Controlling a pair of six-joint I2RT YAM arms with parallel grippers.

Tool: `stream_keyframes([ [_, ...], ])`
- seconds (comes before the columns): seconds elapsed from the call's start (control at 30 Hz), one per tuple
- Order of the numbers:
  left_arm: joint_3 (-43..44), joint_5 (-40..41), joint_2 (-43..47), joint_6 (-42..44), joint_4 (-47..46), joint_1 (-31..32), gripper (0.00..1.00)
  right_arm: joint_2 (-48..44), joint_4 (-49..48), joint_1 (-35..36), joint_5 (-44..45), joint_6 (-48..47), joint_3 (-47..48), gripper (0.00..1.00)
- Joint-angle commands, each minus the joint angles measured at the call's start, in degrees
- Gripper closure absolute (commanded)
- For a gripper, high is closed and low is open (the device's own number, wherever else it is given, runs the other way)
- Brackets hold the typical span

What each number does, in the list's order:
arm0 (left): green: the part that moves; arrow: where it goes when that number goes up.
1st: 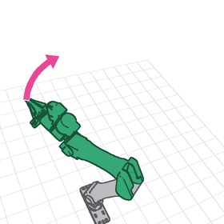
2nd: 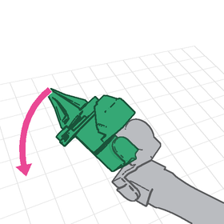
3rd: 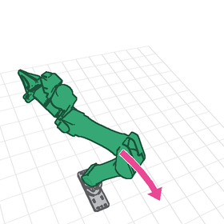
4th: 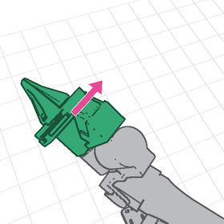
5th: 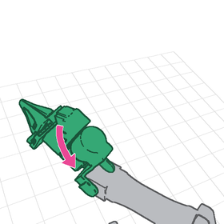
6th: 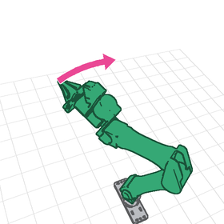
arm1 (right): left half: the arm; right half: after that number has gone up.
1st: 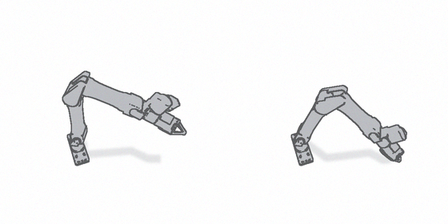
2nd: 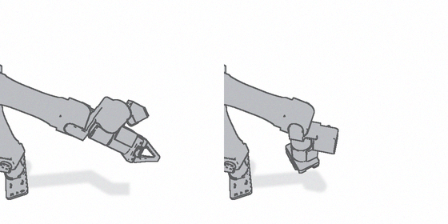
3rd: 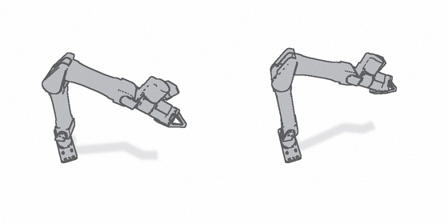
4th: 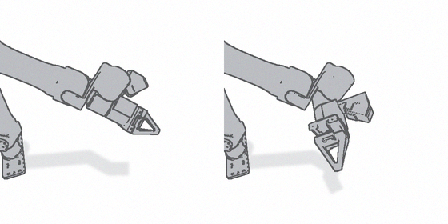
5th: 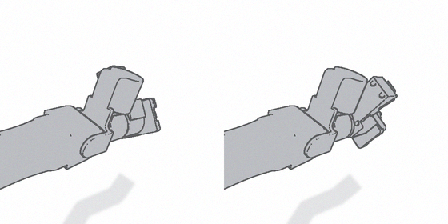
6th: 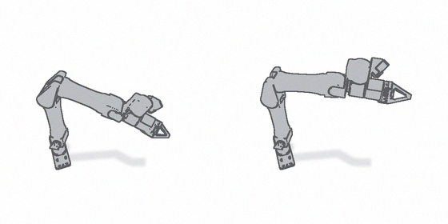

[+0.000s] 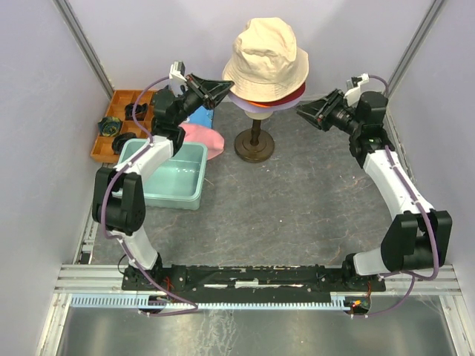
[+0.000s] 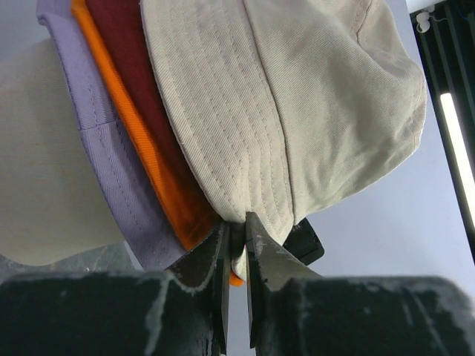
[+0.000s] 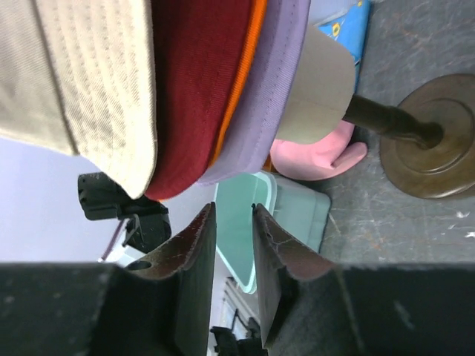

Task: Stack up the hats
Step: Stack the hat on the hat.

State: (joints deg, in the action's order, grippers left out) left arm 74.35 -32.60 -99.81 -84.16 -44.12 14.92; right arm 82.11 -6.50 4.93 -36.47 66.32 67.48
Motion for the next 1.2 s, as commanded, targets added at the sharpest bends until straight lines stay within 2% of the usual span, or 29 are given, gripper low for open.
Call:
stream_keyframes([
  [0.0,5.8,-4.4,-1.3,-2.7,-3.8,-1.3,0.90,-3.6,3.1,-1.3,-3.0,-8.0,3.1,0.68],
  [0.1,6.1,-5.6,-2.0,-3.3,-4.4,-2.4,0.90,-3.2,8.7,-1.8,-3.5,-11.4,6.7,0.68],
  [0.27,5.6,-8.0,-2.8,-4.1,-4.9,-3.8,0.91,0.0,8.0,-3.3,-7.3,-9.6,12.5,0.64],
  [0.4,4.4,-9.1,-2.8,-4.4,-5.2,-5.0,0.92,2.8,-3.6,-5.2,-11.6,-0.1,14.9,0.63],
  [0.6,4.7,-11.6,-3.9,-5.0,-4.8,-6.6,0.92,6.9,-6.9,-7.6,-12.6,4.4,19.1,0.54],
  [0.87,7.0,-13.4,-6.0,-6.5,-4.8,-7.6,0.93,20.1,-32.2,-8.7,-15.6,28.1,24.8,0.50],
  [1.17,8.6,-13.6,-6.0,-5.3,-2.0,-7.9,0.94,27.3,-37.8,-8.6,-13.9,34.6,28.7,0.46],
])
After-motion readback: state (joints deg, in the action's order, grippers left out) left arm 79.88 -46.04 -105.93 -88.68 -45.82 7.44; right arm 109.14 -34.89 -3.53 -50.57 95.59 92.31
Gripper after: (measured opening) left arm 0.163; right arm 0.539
